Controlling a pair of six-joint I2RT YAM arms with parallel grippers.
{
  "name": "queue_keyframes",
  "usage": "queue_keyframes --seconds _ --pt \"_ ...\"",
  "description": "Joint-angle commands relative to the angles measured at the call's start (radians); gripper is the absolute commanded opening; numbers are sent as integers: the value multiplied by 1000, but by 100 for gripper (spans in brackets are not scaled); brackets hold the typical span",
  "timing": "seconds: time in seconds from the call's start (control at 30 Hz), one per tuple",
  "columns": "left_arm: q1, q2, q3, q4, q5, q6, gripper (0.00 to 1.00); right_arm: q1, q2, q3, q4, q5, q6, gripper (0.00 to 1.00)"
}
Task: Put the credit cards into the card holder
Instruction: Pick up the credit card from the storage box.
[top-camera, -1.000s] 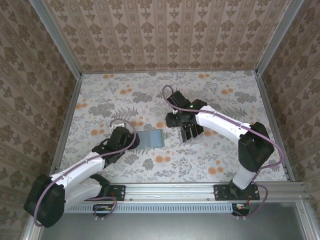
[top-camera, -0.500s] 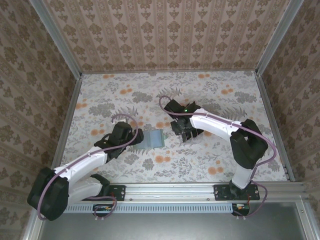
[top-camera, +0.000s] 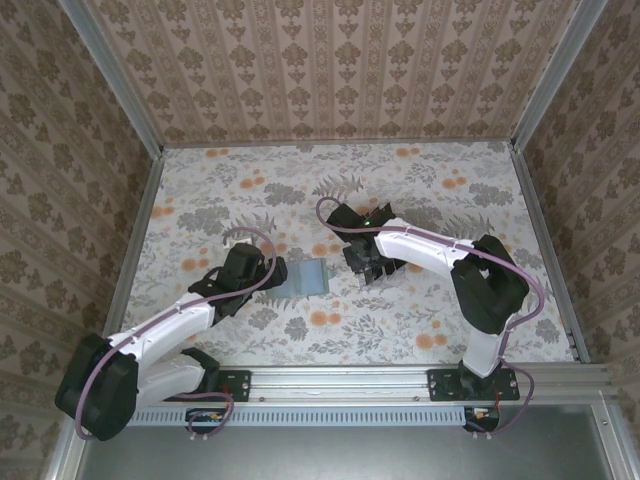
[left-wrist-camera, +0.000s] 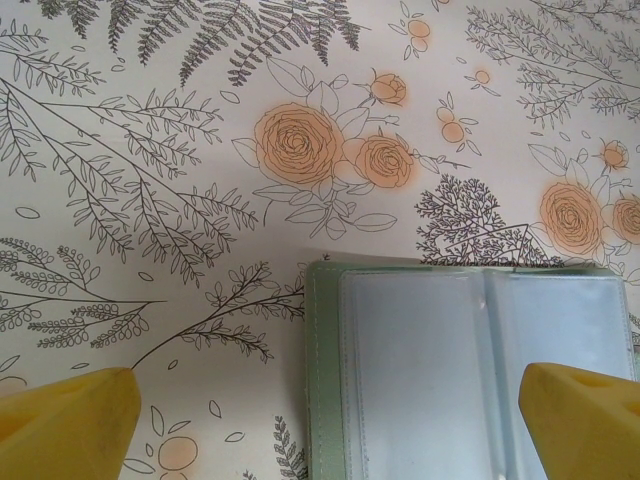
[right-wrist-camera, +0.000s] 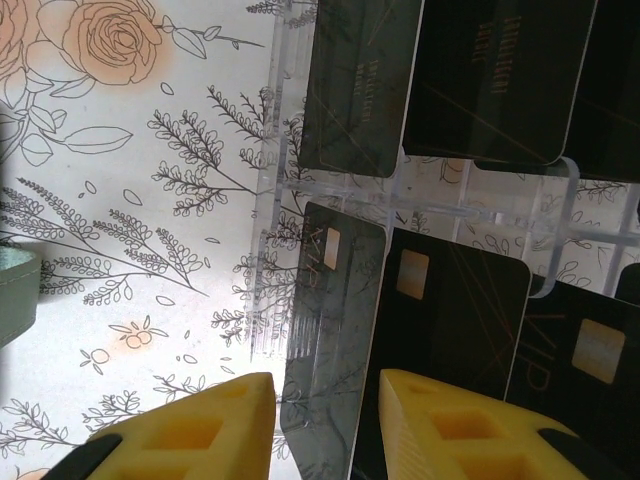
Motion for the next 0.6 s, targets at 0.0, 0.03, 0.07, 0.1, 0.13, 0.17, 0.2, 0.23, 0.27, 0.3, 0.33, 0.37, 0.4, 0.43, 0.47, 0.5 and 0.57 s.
queue_keyframes --seconds 0.0,0.03,0.07,0.1,0.13,0.17,0.2,0.23,0.27,0.3,0.33,0.37,0.4,0.43,0.47,0.5,0.57 --pt "5 6 7 22 7 9 100 8 25 -11 -32 28 6 35" --pt "5 6 6 24 8 9 100 9 29 -11 -31 24 7 35" --pt "5 6 4 24 8 9 100 8 29 -11 -28 18 7 34" --pt "5 6 4 25 9 9 100 9 30 -12 -25 15 8 33" --pt "5 5 2 25 8 8 100 9 30 -12 -23 11 10 31" --pt "6 6 2 27 8 8 100 9 30 -11 -22 9 9 30" --pt "5 6 1 27 8 9 100 8 31 -11 -21 7 9 28" --pt "5 7 1 27 8 9 100 8 32 -12 -21 5 8 27" --pt "5 6 0 27 8 8 100 9 33 -10 -22 5 9 25" --pt "5 6 -2 28 8 8 100 8 32 -9 -21 5 9 23" --pt "5 6 -2 28 8 8 100 8 33 -9 -22 3 9 22" --pt "5 6 -3 28 9 7 100 9 34 -11 -20 4 10 20" --pt "5 6 -2 28 8 8 100 9 35 -11 -20 3 9 19" --pt "5 6 -2 28 9 8 100 9 34 -12 -19 2 9 17" --pt "6 6 -2 28 8 7 100 9 34 -11 -21 2 8 15" --pt "5 6 -2 31 8 6 100 8 33 -11 -21 1 8 13" --pt "6 6 -2 29 9 6 100 7 28 -9 -22 -5 7 6"
